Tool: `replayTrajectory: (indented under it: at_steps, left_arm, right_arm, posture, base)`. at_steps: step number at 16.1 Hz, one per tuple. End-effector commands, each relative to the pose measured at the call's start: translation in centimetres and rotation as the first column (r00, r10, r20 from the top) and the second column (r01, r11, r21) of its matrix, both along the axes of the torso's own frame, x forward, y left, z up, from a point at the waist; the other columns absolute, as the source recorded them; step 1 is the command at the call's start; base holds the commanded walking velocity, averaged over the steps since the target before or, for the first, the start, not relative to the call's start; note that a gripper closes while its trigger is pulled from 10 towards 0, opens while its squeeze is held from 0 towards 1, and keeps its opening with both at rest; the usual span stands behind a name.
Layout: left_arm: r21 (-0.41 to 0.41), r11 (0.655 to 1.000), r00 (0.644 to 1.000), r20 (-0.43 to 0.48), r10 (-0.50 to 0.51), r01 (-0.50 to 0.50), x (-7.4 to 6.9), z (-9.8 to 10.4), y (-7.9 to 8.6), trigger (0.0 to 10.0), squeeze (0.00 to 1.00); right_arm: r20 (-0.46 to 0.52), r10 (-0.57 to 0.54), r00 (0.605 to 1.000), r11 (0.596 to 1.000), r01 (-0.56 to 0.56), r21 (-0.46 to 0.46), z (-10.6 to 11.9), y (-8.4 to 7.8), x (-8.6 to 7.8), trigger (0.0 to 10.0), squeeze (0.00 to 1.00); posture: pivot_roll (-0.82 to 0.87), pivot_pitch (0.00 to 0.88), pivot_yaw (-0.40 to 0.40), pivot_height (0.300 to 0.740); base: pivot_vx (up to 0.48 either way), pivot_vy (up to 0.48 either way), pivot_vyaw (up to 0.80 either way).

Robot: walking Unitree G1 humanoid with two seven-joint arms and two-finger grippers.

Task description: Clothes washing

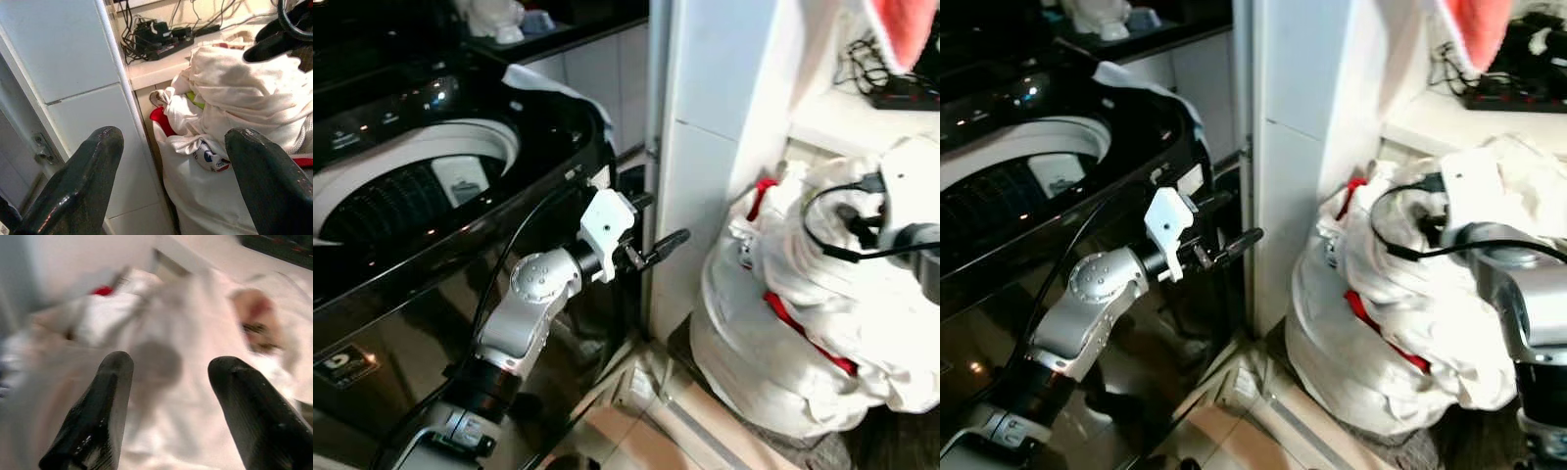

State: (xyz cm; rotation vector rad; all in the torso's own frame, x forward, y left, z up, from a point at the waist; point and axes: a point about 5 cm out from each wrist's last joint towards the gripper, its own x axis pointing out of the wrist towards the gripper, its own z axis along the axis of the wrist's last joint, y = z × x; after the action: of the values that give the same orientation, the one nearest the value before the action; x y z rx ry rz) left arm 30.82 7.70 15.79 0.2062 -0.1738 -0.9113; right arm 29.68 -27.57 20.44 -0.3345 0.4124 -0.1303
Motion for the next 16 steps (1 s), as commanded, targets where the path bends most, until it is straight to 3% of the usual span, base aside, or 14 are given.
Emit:
replayTrajectory:
  at_steps: [1,4,6,7,10,14,15,16]
  left_arm:
    - [0.020,1.000,1.000,0.014,0.020,-0.020,0.0,0.0,0.2,10.0,0.00]
    - [-0.026,1.000,1.000,-0.020,-0.008,0.007,-0.6,-0.1,-0.2,10.0,0.00]
    - [-0.022,0.999,0.998,-0.039,-0.042,0.041,-0.9,-0.2,-0.6,10.0,0.00]
    - [-0.015,0.999,0.999,-0.041,-0.031,0.031,-0.9,-0.3,-0.6,10.0,0.00]
    - [-0.003,1.000,0.999,-0.032,0.023,-0.023,-0.6,-0.4,0.0,10.0,0.00]
    - [0.005,1.000,0.999,-0.038,0.029,-0.029,-0.6,-0.3,0.2,10.0,0.00]
    - [0.008,1.000,0.999,-0.040,0.025,-0.025,-0.6,-0.3,0.2,10.0,0.00]
    - [0.007,1.000,0.999,-0.039,0.016,-0.016,-0.7,-0.3,0.2,10.0,0.00]
  right_arm:
    - [0.012,-0.037,0.999,0.999,0.037,-0.015,-0.1,-1.0,0.1,10.0,1.00]
    - [0.138,-0.105,0.985,0.994,0.098,0.052,-0.9,-2.9,1.9,10.0,1.00]
    - [0.131,-0.114,0.985,0.993,0.108,0.048,-2.5,-3.5,2.9,10.0,1.00]
    - [0.114,-0.085,0.990,0.994,0.077,0.076,-3.3,-3.3,3.3,10.0,0.00]
    - [0.044,0.035,0.998,0.993,-0.040,0.107,-5.5,-2.1,3.7,10.0,0.00]
    - [-0.027,0.029,0.999,0.994,-0.026,0.108,-7.3,-2.3,3.8,10.0,0.00]
    - [-0.026,0.021,0.999,0.993,-0.018,0.120,-7.4,-2.7,3.8,8.5,0.00]
    - [-0.020,0.019,1.000,0.993,-0.016,0.120,-7.2,-2.9,3.8,2.1,0.00]
  posture:
    - [-0.02,0.000,0.065,0.740]
    - [-0.02,0.000,0.066,0.740]
    - [-0.02,0.000,0.073,0.740]
    - [-0.01,0.000,0.068,0.740]
    - [0.00,0.000,0.061,0.740]
    - [0.01,0.000,0.058,0.740]
    - [0.00,0.000,0.062,0.740]
    - [0.00,0.000,0.063,0.740]
  base:
    - [0.000,0.000,0.00]
    - [0.000,0.000,0.00]
    - [0.000,0.000,0.00]
    - [0.000,0.000,0.00]
    - [0.000,0.000,0.00]
    - [0.000,0.000,0.00]
    - [0.000,0.000,0.00]
    - [0.000,0.000,0.00]
